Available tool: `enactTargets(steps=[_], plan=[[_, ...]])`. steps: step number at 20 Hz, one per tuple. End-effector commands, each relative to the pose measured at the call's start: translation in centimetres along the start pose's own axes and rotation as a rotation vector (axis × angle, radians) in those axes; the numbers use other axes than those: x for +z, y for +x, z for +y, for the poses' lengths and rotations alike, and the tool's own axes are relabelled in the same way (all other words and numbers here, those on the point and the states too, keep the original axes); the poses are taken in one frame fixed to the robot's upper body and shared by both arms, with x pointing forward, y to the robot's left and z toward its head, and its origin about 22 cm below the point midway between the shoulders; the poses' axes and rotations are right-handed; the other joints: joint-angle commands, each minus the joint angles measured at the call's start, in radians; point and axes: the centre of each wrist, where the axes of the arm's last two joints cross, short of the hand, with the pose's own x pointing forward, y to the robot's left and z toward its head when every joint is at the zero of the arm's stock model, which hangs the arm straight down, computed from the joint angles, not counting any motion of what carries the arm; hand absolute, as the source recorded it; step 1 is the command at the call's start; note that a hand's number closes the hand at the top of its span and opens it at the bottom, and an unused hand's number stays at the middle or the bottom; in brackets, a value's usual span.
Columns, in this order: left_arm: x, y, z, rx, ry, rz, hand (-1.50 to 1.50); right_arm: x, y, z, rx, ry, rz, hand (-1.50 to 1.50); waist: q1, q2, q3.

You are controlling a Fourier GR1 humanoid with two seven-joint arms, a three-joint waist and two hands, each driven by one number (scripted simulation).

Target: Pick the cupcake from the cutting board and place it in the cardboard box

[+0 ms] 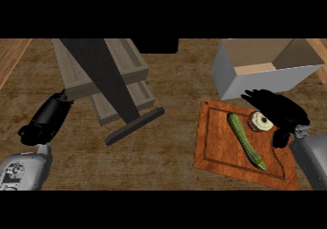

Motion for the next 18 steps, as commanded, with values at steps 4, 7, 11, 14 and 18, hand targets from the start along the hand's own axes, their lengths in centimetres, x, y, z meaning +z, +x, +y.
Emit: enactTargets(steps=[4, 7, 11, 14, 18], plan=[[1.0, -0.1, 0.5, -0.005, 0.008, -0.003, 0.0, -0.7, -0.8, 2.5, -0.004, 0.048, -0.054, -1.5, 0.0, -0.001, 0.0], [-0.6, 1.4, -0.3, 0.002, -0.016, -0.007, 0.0, -0.8, -1.9, 3.6, 0.035, 0.009, -0.151, 1.5, 0.003, 0.001, 0.001], [0.1, 0.5, -0.7, -0.012, 0.014, -0.005, 0.0, -1.4, 1.8, 2.8, 0.051, -0.134, -0.172, 1.5, -0.003, -0.002, 0.0], [0.3, -1.0, -0.5, -0.01, -0.01, -0.012, 0.0, -2.3, -0.7, 3.2, 0.076, -0.179, -0.178, 1.5, 0.002, 0.001, 0.0], [1.1, -0.3, 0.4, 0.009, 0.004, 0.001, 0.0, -1.1, 0.9, 2.9, 0.087, -0.257, -0.237, 1.5, -0.006, -0.003, 0.0]])
